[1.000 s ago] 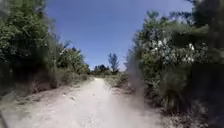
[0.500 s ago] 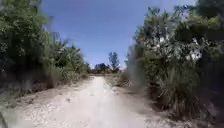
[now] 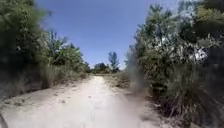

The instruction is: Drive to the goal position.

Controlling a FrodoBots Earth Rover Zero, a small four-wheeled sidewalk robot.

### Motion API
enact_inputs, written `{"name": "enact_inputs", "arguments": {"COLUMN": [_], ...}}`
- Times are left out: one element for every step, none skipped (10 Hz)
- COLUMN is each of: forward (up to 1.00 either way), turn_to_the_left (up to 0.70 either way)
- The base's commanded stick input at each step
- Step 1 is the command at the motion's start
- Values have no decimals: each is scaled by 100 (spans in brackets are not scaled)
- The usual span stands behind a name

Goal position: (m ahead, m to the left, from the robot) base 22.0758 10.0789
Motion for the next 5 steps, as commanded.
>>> {"name": "enact_inputs", "arguments": {"forward": [45,45,45,45,45], "turn_to_the_left": [2,2,2,2,2]}}
